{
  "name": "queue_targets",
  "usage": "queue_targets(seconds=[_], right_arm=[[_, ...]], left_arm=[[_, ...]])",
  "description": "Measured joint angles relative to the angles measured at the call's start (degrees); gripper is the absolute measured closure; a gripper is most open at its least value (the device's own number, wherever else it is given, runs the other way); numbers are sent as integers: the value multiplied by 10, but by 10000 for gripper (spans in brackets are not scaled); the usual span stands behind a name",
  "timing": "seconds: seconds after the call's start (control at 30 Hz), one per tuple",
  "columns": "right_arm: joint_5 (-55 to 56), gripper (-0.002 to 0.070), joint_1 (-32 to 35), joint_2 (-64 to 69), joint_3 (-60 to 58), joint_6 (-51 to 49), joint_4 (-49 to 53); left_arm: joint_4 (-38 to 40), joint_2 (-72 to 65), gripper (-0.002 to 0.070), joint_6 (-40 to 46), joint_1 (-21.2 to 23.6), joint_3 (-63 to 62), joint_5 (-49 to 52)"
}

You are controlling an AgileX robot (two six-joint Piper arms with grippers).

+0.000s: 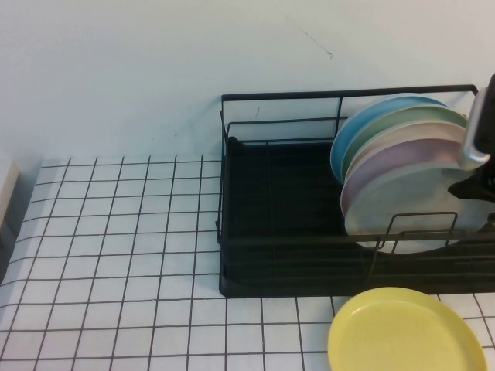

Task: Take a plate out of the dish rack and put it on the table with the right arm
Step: Grasp the plate from the shelf

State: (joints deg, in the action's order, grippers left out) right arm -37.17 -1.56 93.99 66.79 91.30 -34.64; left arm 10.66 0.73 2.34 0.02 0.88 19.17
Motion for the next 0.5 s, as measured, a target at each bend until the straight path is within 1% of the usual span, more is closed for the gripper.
queue_targets(seconds=[0.13, 0.5], right_arm=[[14, 548, -5, 11, 3, 12, 0], [16, 555, -5, 8, 7, 17, 3]], left_arm=[[0, 0, 678, 0, 0, 0, 0], [0, 0, 678, 0, 0, 0, 0]])
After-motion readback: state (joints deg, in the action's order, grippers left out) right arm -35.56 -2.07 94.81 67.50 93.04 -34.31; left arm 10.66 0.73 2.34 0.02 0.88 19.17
